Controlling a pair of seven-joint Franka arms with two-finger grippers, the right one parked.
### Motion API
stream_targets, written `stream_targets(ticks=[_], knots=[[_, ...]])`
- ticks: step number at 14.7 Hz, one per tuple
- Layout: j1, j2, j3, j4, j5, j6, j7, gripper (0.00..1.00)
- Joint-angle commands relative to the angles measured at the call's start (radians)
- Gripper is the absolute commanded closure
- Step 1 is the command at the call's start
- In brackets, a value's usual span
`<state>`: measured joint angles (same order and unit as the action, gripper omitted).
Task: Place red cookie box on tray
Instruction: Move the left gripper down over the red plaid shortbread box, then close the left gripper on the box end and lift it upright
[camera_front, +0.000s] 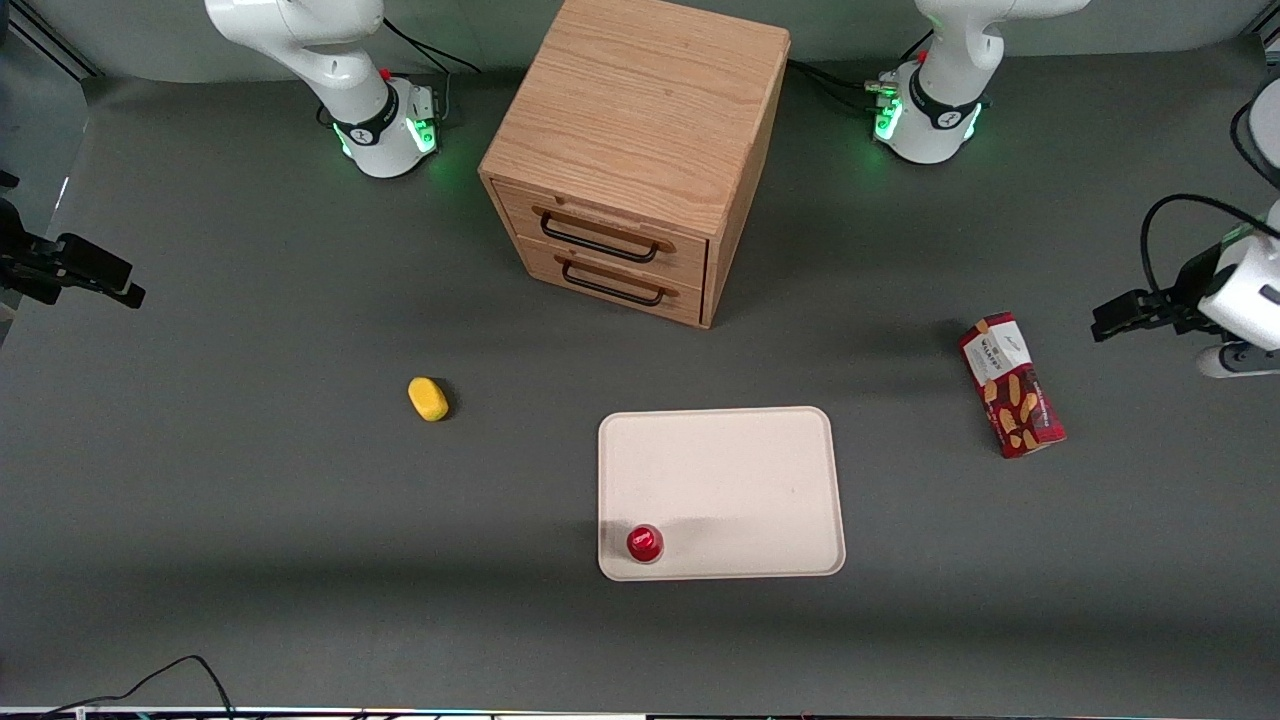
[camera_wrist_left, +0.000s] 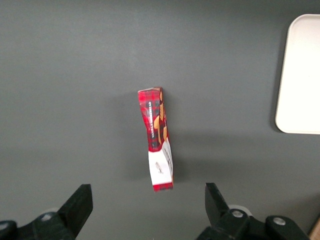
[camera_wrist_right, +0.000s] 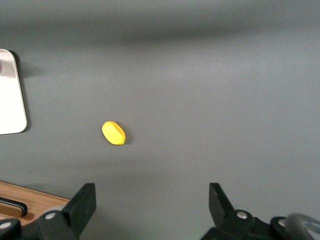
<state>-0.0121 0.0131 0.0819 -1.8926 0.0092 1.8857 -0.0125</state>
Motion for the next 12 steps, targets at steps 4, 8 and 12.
stream_targets(ticks=[4, 8, 12], knots=[[0.021, -0.024, -0.004, -0.336, 0.006, 0.420, -0.006, 0.00], [0.024, 0.086, -0.004, -0.457, -0.003, 0.694, -0.007, 0.00], [0.024, 0.200, -0.005, -0.474, -0.006, 0.843, -0.021, 0.02]])
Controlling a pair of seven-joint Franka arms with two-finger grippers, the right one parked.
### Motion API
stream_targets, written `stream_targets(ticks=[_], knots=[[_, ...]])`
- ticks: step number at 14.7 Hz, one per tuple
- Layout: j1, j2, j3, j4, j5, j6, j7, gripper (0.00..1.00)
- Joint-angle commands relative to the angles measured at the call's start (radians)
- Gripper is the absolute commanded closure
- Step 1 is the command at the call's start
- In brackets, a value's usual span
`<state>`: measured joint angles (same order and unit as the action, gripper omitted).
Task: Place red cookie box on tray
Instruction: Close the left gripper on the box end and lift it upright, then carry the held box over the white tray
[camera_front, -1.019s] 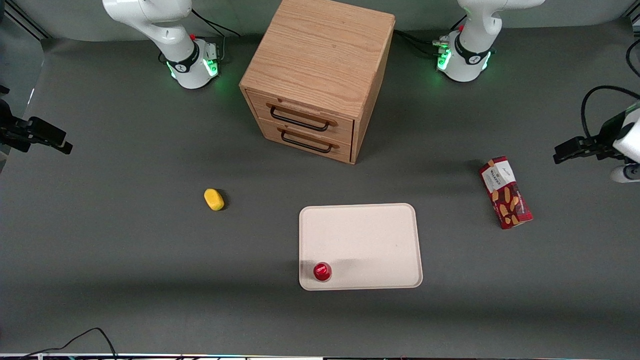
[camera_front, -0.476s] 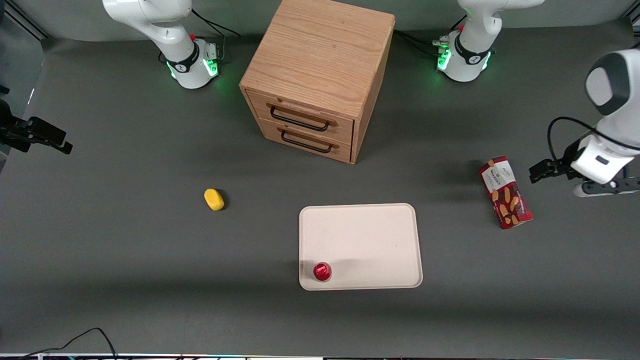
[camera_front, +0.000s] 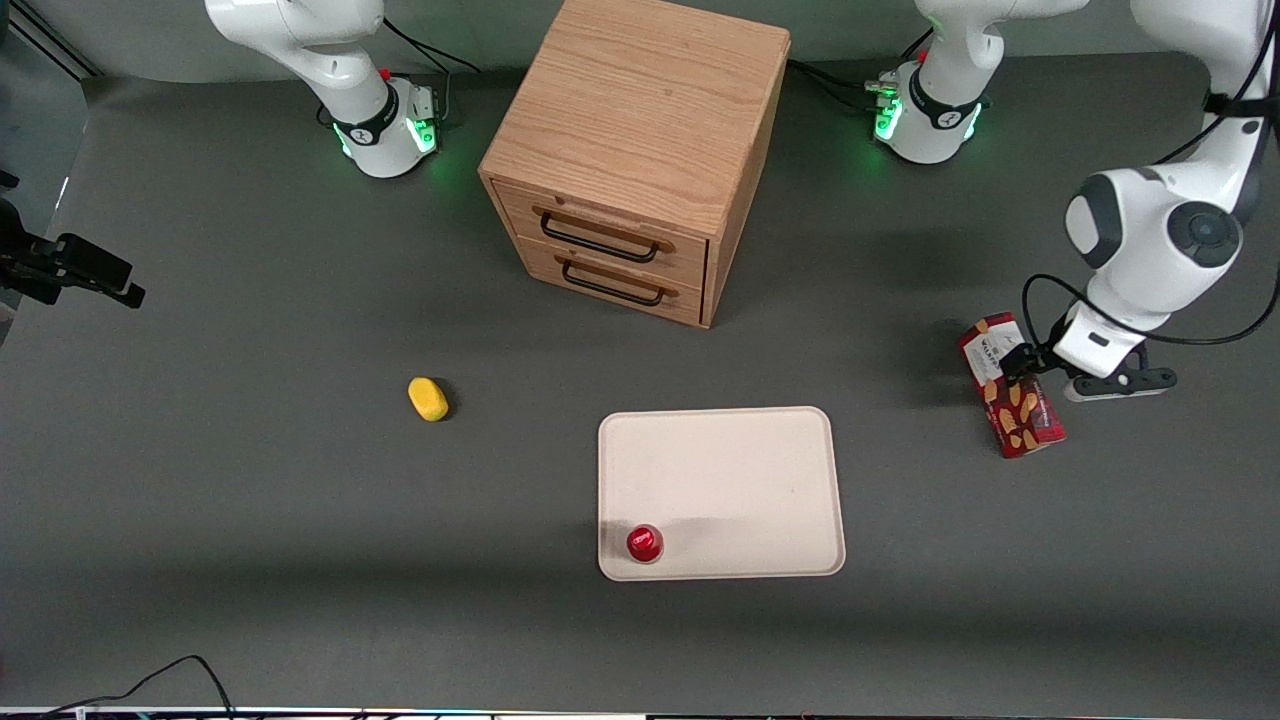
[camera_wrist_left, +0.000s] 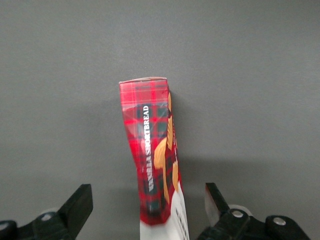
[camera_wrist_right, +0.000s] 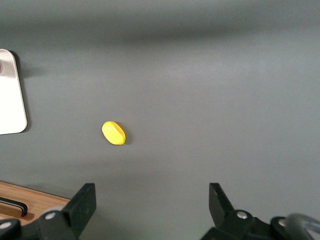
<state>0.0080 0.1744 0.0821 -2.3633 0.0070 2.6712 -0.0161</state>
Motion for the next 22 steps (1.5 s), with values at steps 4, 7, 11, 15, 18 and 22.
stream_targets(ticks=[4, 7, 11, 15, 18, 22], knots=[[0.001, 0.063, -0.005, -0.037, -0.004, 0.142, -0.022, 1.00], [-0.005, 0.025, -0.007, -0.034, -0.004, 0.118, -0.050, 1.00], [-0.008, -0.110, -0.013, 0.044, -0.004, -0.145, -0.051, 1.00], [-0.006, -0.222, -0.012, 0.253, -0.002, -0.563, -0.048, 1.00], [-0.006, -0.222, -0.010, 0.519, -0.001, -0.885, -0.045, 1.00], [-0.014, -0.219, -0.021, 0.627, -0.009, -0.984, -0.109, 1.00]])
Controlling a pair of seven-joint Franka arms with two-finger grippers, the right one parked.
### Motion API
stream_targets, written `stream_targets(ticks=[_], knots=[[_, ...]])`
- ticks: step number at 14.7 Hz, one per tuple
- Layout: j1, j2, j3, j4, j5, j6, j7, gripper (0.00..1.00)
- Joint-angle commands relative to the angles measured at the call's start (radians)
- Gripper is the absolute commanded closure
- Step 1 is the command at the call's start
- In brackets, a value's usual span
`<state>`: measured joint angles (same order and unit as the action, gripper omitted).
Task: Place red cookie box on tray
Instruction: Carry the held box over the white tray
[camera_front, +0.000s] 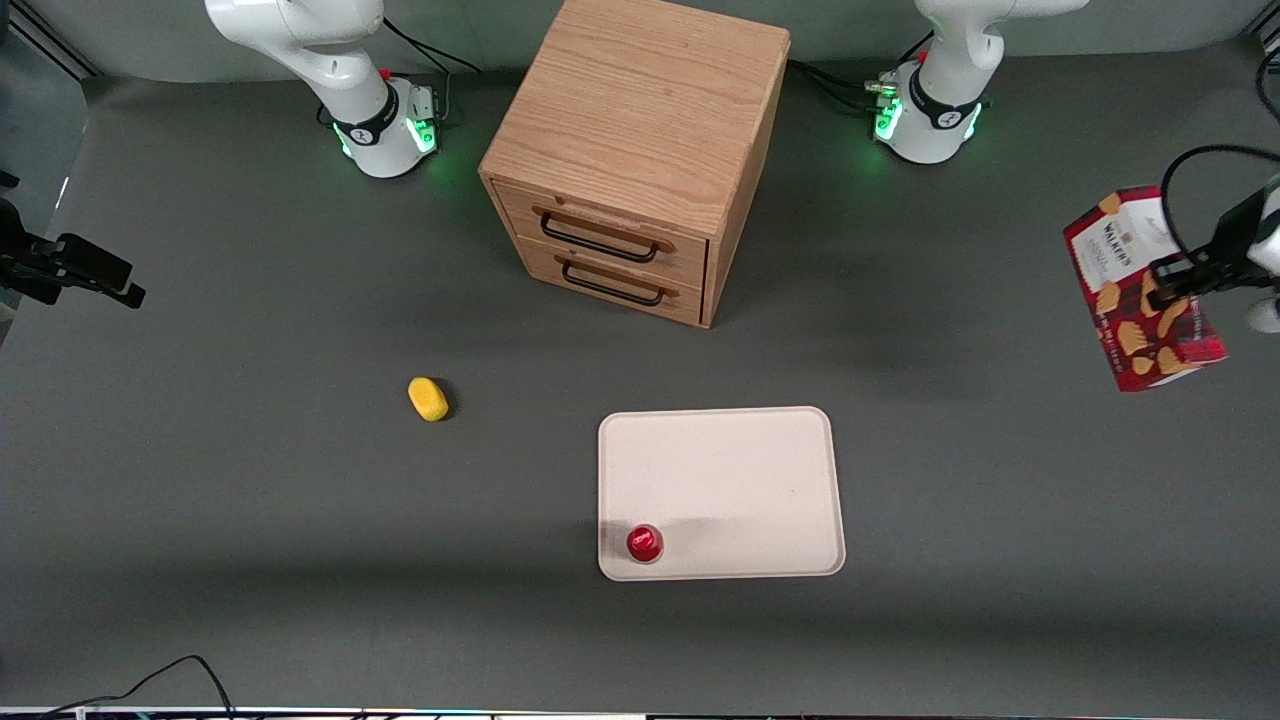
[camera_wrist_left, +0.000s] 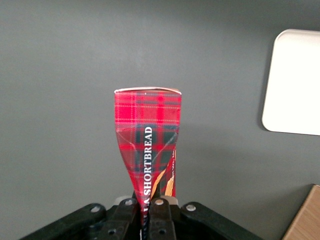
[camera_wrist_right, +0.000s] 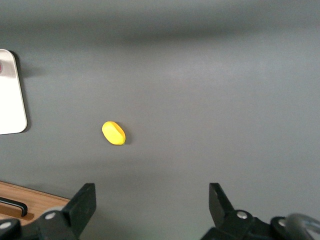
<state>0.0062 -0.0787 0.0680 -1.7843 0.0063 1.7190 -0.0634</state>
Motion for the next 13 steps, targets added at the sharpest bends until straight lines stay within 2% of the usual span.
stream_targets(ticks=[1, 4, 7, 10, 13], knots=[[-0.021, 0.039, -0.037, 0.046, -0.012, -0.024, -0.132, 1.00], [-0.057, 0.091, -0.157, 0.048, -0.063, 0.043, -0.357, 1.00], [-0.103, 0.181, -0.325, 0.055, -0.048, 0.184, -0.647, 1.00], [-0.179, 0.296, -0.411, 0.109, 0.070, 0.244, -0.846, 1.00], [-0.265, 0.400, -0.413, 0.129, 0.139, 0.339, -0.949, 1.00]])
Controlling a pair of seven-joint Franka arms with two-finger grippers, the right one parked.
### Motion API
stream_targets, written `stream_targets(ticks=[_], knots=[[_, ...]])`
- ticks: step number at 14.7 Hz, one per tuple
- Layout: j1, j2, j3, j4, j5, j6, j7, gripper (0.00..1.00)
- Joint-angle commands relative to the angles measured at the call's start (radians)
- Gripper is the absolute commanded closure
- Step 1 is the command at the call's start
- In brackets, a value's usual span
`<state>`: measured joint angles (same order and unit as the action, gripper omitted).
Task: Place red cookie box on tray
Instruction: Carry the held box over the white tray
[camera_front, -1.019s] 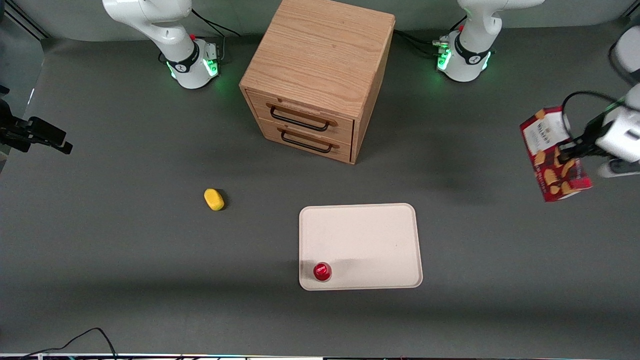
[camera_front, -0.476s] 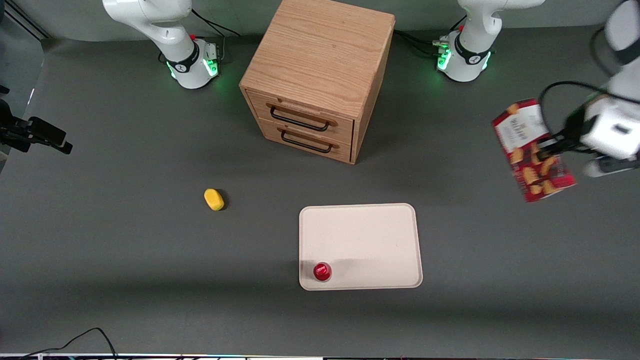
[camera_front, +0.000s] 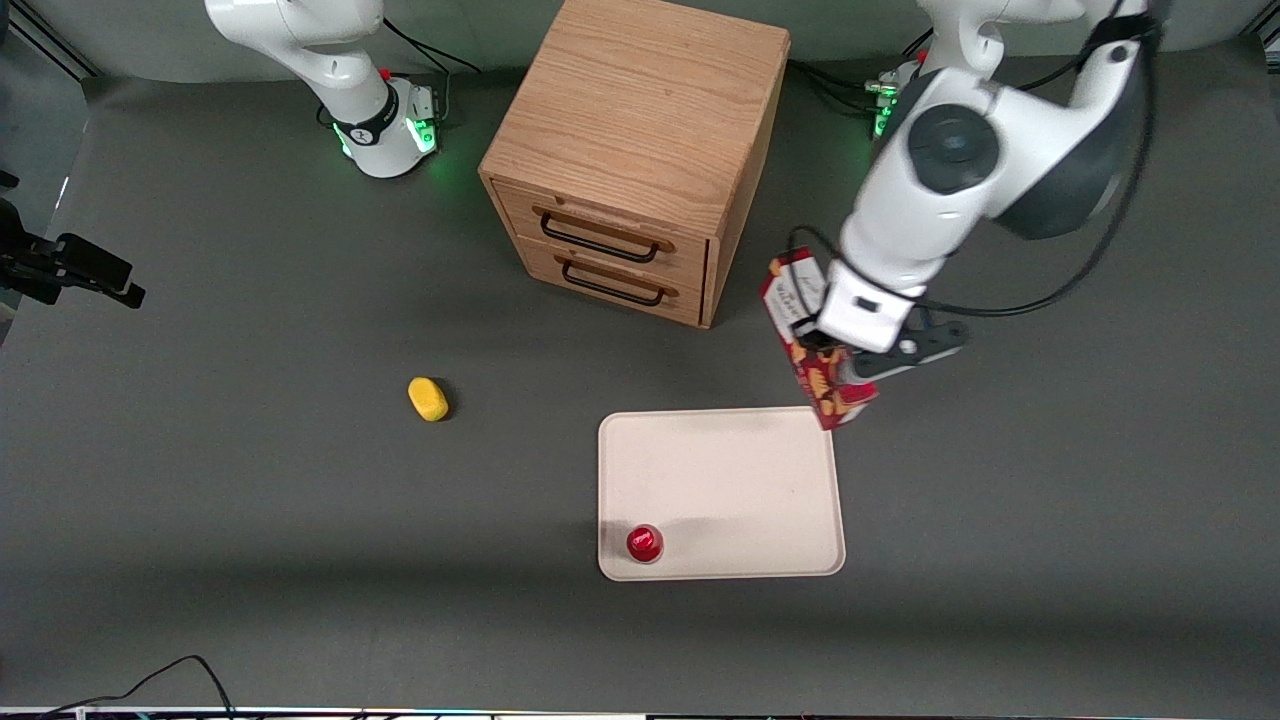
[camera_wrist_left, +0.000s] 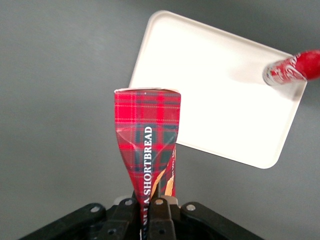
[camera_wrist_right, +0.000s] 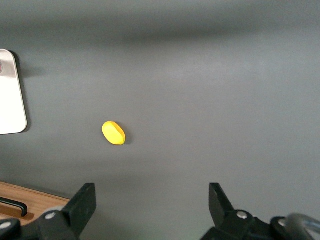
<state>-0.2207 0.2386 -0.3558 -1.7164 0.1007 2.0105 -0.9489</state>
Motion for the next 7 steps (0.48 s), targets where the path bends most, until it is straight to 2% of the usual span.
stream_targets(ticks=[1, 2, 5, 7], knots=[[-0.045, 0.120, 0.012, 0.061, 0.046, 0.103, -0.067, 1.00], [-0.045, 0.163, 0.014, 0.060, 0.062, 0.156, -0.068, 1.00], [-0.039, 0.293, 0.018, 0.061, 0.177, 0.282, -0.080, 1.00], [-0.026, 0.349, 0.021, 0.054, 0.211, 0.350, -0.097, 1.00]])
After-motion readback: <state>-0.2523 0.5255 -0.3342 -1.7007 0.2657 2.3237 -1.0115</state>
